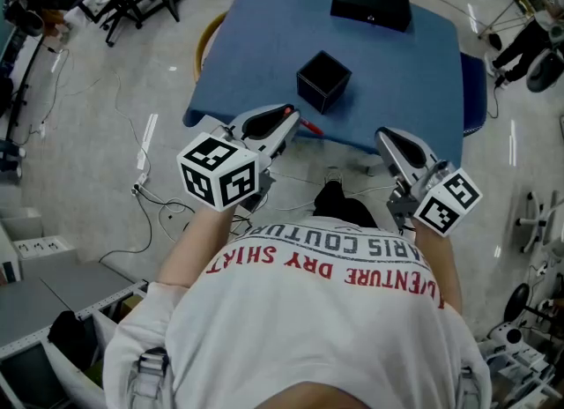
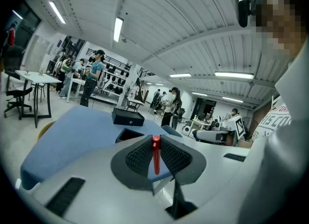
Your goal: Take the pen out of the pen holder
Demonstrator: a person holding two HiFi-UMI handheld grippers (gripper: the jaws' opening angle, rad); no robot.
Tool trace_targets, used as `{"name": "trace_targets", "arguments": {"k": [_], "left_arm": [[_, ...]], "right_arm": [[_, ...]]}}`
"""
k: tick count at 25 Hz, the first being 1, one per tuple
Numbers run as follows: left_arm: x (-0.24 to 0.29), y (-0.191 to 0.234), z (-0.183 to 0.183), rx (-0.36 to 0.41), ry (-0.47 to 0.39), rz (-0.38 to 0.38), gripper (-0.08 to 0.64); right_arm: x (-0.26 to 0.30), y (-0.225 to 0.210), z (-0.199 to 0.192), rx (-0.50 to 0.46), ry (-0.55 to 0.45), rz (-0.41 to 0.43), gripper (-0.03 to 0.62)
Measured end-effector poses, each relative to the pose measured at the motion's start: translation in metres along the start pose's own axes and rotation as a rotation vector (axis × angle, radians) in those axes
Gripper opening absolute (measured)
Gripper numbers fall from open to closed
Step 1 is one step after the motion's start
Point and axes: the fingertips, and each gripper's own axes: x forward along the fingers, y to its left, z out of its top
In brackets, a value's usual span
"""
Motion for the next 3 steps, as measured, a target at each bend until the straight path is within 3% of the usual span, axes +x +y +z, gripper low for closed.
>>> {"name": "trace_targets", "arguments": {"k": [3], "left_arm": [[0.0015, 0.0007, -0.0001, -0.002, -0.004, 0.002, 0.066]], "right_arm": [[0.0012, -0.0026, -0.0004, 0.002, -0.001, -0.002, 0.023]]}}
